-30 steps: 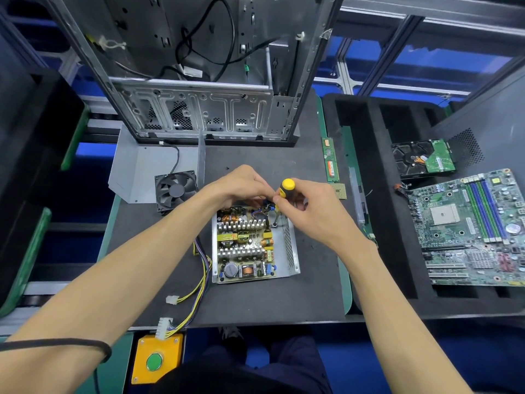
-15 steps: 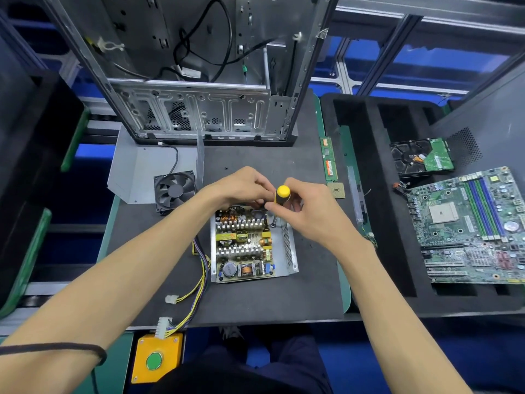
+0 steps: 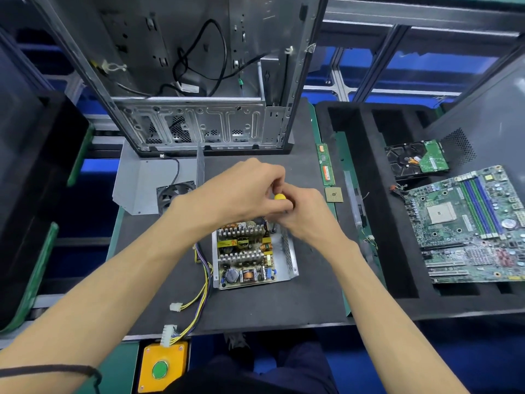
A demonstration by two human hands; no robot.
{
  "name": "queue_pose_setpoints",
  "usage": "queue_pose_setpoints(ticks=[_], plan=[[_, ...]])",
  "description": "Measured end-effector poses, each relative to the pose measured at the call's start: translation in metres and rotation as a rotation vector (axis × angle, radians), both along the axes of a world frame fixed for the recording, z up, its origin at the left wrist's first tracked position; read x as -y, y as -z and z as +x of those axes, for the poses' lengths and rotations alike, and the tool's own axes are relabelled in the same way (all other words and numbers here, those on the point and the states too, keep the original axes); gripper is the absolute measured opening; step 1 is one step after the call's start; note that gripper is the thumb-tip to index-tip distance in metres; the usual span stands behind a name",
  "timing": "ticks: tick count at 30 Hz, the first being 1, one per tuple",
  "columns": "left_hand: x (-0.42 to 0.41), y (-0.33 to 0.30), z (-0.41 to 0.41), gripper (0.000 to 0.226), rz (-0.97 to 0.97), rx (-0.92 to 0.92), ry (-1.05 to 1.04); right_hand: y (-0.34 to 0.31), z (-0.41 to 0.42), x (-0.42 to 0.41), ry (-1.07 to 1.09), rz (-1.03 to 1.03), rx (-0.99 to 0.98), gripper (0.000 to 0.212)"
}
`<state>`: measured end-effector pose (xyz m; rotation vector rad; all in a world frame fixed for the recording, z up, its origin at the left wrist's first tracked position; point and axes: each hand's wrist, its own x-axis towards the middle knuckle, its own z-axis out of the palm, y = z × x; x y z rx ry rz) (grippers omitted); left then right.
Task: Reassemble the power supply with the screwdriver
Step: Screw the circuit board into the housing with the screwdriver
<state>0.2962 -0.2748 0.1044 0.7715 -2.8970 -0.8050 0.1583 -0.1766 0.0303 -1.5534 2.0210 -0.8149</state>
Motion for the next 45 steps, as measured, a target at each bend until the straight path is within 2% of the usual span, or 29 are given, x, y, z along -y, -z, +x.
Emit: queue_pose_setpoints(ticks=[3, 5, 9, 11, 14, 15, 17, 20, 22, 23, 24, 26, 29, 32, 34, 36, 38, 39, 42, 45], plan=[[-0.002, -0.009, 0.001, 0.012, -0.04, 0.04, 0.08, 0.001, -0.001, -0.003, -0.009, -0.011, 0.009, 0.047], [-0.002, -0.014, 0.001, 0.017, -0.034, 0.093, 0.155, 0.003, -0.003, -0.009, -0.025, -0.019, 0.093, 0.049], [-0.006, -0.013, 0.0, 0.026, -0.006, 0.09, 0.208, 0.009, -0.007, -0.02, -0.043, -0.059, 0.235, 0.014], [-0.009, -0.011, -0.003, 0.022, -0.044, 0.074, 0.161, 0.01, -0.006, -0.021, -0.024, -0.055, 0.278, 0.013], [-0.011, -0.013, -0.005, 0.023, -0.121, 0.093, 0.06, 0.009, -0.004, -0.018, -0.021, -0.038, 0.284, 0.03], [-0.011, -0.014, -0.006, 0.019, -0.123, 0.102, 0.065, 0.008, -0.003, -0.017, -0.02, -0.041, 0.279, 0.031], [-0.009, -0.015, -0.007, 0.011, -0.106, 0.144, 0.135, 0.006, -0.001, -0.016, -0.021, -0.05, 0.292, 0.019], [-0.007, -0.018, -0.004, 0.022, -0.064, 0.189, 0.203, 0.008, -0.002, -0.017, -0.036, -0.076, 0.313, 0.031], [-0.01, -0.017, -0.003, 0.018, -0.074, 0.163, 0.172, 0.01, -0.002, -0.019, -0.018, -0.07, 0.351, 0.021], [-0.012, -0.015, -0.004, 0.023, -0.098, 0.154, 0.13, 0.009, -0.001, -0.018, -0.016, -0.054, 0.377, 0.015], [-0.013, -0.013, -0.004, 0.029, -0.127, 0.155, 0.089, 0.008, 0.0, -0.017, -0.01, -0.045, 0.399, 0.018], [-0.014, -0.01, -0.005, 0.024, -0.174, 0.151, 0.05, 0.006, 0.004, -0.017, -0.002, -0.06, 0.41, 0.029], [-0.009, -0.009, -0.005, 0.017, -0.158, 0.154, 0.15, 0.002, 0.007, -0.017, -0.014, -0.051, 0.406, 0.012], [-0.005, -0.01, -0.004, 0.017, -0.125, 0.18, 0.21, 0.002, 0.007, -0.019, -0.02, -0.045, 0.409, 0.011], [-0.007, -0.008, -0.004, 0.021, -0.139, 0.174, 0.17, 0.005, 0.007, -0.018, -0.004, -0.038, 0.464, 0.009], [-0.009, -0.006, -0.005, 0.029, -0.166, 0.178, 0.093, 0.008, 0.006, -0.017, -0.003, -0.036, 0.502, 0.028], [-0.01, -0.005, -0.006, 0.028, -0.171, 0.183, 0.052, 0.009, 0.005, -0.017, 0.003, -0.047, 0.529, 0.041], [-0.012, -0.005, -0.007, 0.025, -0.172, 0.183, 0.065, 0.008, 0.006, -0.017, 0.003, -0.052, 0.535, 0.04], [-0.013, -0.01, -0.009, 0.013, -0.139, 0.205, 0.188, 0.008, 0.007, -0.02, 0.032, -0.065, 0.492, 0.013], [-0.01, -0.014, -0.008, 0.022, -0.049, 0.249, 0.249, 0.01, 0.007, -0.023, 0.064, -0.074, 0.46, 0.018]])
